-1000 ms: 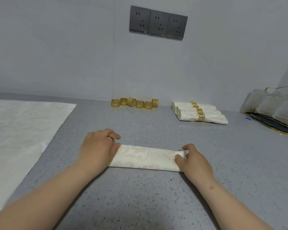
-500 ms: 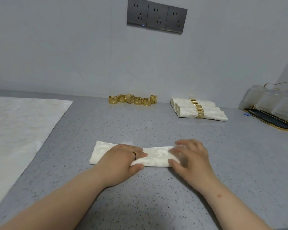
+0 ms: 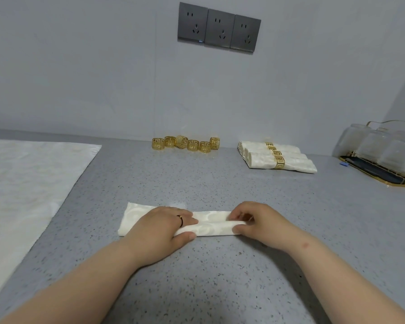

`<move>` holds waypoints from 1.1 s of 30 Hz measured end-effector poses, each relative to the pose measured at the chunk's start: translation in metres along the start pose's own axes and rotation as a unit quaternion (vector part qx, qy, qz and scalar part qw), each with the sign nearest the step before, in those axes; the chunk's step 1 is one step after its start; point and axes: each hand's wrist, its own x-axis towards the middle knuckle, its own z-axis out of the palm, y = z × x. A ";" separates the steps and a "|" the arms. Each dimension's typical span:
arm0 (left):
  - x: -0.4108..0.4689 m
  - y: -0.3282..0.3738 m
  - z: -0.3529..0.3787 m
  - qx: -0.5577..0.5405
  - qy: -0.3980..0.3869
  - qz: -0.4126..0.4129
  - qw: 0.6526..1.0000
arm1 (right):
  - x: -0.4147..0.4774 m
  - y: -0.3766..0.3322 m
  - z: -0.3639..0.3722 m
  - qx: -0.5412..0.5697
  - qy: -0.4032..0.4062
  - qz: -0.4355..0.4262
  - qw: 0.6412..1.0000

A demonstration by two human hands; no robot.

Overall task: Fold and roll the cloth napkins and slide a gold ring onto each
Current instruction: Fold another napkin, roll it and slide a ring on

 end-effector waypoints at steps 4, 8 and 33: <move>0.000 -0.001 0.000 -0.001 0.000 -0.006 1.000 | 0.010 0.007 0.002 0.051 -0.019 0.021 0.998; 0.000 -0.001 -0.001 0.001 -0.008 -0.009 1.000 | 0.012 0.014 0.003 0.132 -0.016 0.060 0.989; 0.068 0.046 0.012 0.127 -0.012 -0.001 0.992 | 0.012 0.015 0.011 0.221 0.116 0.009 0.968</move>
